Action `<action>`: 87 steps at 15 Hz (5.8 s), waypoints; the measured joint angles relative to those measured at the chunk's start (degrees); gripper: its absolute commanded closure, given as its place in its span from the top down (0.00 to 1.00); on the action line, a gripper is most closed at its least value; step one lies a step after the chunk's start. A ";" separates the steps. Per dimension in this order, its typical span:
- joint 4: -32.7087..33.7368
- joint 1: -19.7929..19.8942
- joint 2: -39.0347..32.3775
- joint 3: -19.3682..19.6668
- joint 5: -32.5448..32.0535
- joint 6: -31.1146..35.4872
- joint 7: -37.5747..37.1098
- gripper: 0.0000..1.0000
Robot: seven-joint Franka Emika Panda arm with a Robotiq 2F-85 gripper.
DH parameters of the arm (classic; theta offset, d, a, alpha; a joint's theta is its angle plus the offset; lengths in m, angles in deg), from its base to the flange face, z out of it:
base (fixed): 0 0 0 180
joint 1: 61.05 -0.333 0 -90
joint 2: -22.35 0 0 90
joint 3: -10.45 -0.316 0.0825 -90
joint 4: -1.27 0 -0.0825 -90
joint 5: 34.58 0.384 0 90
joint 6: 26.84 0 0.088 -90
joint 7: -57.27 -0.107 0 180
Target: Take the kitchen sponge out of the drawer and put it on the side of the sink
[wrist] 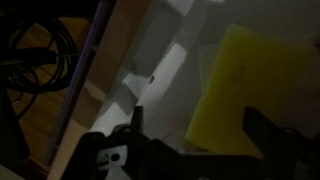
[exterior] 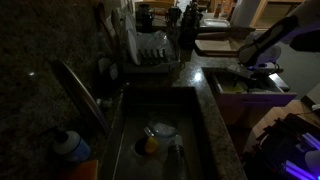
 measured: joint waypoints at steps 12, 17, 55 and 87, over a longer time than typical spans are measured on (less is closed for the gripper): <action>-1.80 -4.72 2.25 3.37 -1.96 3.83 -5.22 1.00; -3.40 -6.33 3.73 4.49 -3.43 4.50 -7.69 1.00; 4.75 -6.14 -5.69 4.85 -5.53 3.72 -14.05 0.39; -15.01 -6.47 44.16 -0.93 -61.51 6.21 -58.45 0.14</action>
